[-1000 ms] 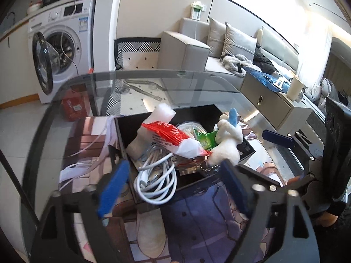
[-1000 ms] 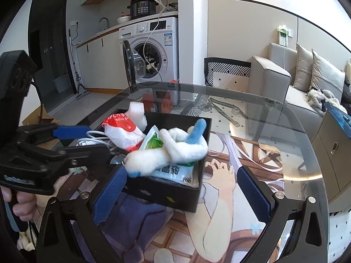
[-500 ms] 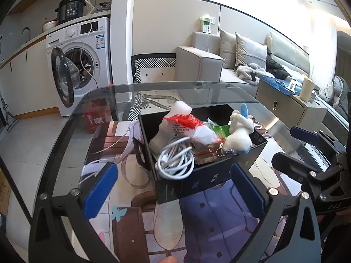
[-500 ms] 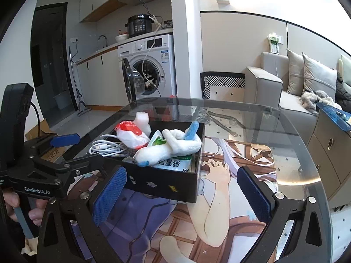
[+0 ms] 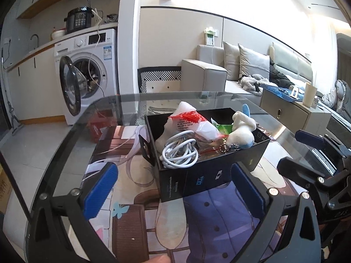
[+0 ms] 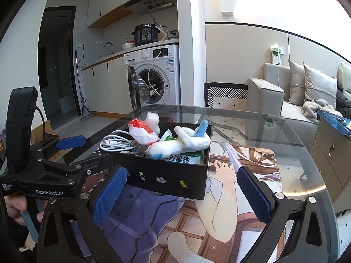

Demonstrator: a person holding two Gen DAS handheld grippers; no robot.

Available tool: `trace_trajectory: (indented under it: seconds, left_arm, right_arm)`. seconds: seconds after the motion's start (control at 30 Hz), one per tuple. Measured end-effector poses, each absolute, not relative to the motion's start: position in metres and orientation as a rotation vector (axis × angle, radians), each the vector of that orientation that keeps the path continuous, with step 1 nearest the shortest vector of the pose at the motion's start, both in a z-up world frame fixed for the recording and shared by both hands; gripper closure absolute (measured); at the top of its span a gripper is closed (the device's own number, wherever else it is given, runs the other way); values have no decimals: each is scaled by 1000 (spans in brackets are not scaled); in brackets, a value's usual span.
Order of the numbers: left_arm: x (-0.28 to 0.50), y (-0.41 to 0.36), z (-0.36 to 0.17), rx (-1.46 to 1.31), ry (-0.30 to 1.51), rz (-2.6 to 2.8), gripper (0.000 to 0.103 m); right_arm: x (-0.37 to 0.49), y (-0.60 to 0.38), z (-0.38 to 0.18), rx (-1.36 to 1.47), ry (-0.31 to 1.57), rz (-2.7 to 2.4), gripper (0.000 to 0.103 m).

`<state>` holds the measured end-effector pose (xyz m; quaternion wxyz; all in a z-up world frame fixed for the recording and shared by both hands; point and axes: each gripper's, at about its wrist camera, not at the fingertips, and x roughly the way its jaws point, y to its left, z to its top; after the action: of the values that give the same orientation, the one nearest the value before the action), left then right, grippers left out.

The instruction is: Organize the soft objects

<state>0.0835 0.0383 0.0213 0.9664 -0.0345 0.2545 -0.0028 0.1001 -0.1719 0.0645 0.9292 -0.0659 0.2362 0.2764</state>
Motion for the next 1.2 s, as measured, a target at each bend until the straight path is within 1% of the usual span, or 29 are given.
trace_trajectory:
  seconds: [0.33, 1.2]
  left_arm:
    - [87, 40, 14, -87, 518, 32, 0]
    - [80, 36, 17, -90, 499, 45, 0]
  right_arm:
    - [98, -172, 63, -133, 452, 549, 1]
    - [94, -169, 62, -150, 433, 516, 1]
